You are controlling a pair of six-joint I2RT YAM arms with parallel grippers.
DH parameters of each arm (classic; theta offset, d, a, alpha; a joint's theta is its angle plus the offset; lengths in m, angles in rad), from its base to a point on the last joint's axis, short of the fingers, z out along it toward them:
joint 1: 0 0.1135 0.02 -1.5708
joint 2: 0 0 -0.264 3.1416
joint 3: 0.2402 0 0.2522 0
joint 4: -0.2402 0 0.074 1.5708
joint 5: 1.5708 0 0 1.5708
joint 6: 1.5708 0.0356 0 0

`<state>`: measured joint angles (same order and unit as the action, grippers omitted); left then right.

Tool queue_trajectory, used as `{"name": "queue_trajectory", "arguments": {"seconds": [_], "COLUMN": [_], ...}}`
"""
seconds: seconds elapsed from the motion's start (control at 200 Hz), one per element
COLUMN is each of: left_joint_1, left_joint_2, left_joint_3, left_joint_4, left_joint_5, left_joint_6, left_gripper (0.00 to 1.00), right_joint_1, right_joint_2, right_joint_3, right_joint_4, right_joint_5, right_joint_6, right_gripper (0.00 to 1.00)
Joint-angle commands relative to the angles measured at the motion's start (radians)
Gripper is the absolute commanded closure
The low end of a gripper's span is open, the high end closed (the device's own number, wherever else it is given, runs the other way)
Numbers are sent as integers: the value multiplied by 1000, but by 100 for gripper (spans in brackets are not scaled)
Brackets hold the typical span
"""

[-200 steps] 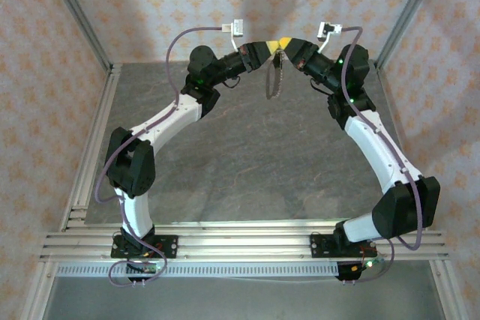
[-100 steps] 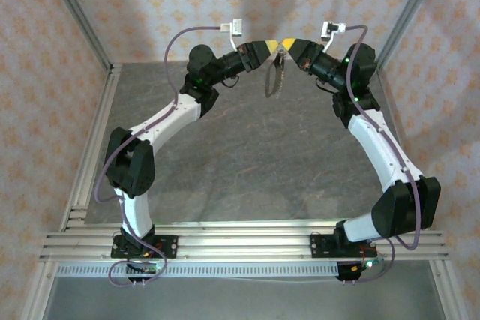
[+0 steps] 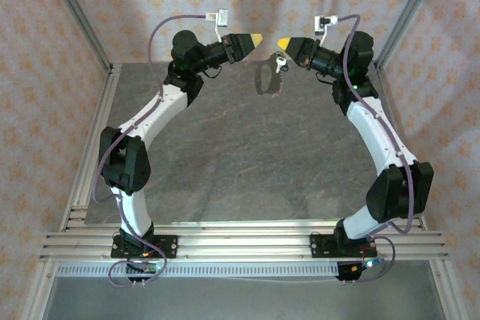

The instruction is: Put the keys on the keyring

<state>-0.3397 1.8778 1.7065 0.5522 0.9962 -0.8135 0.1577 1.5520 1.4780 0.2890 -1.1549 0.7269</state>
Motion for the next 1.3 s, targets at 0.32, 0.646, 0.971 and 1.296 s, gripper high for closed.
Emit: {"name": "queue_trajectory", "arguments": {"seconds": [0.32, 0.646, 0.971, 1.296], "left_joint_1": [1, -33, -31, 5], "left_joint_2": [3, 60, 53, 4], "left_joint_3": [173, 260, 234, 138], "left_joint_4": [-344, -489, -492, -281], "left_joint_5": [272, 303, 277, 231], "left_joint_6": [300, 390, 410, 285], "left_gripper": [58, 62, 64, 61], "right_joint_1": [-8, -7, -8, -7], "right_joint_2": [96, 92, 85, 82], "right_joint_3": [206, 202, 205, 203], "right_joint_4": [-262, -285, -341, -363], "right_joint_5": [-218, -217, -201, -191], "right_joint_6": [-212, -229, -283, -304], "right_gripper": [100, 100, 100, 100]}}
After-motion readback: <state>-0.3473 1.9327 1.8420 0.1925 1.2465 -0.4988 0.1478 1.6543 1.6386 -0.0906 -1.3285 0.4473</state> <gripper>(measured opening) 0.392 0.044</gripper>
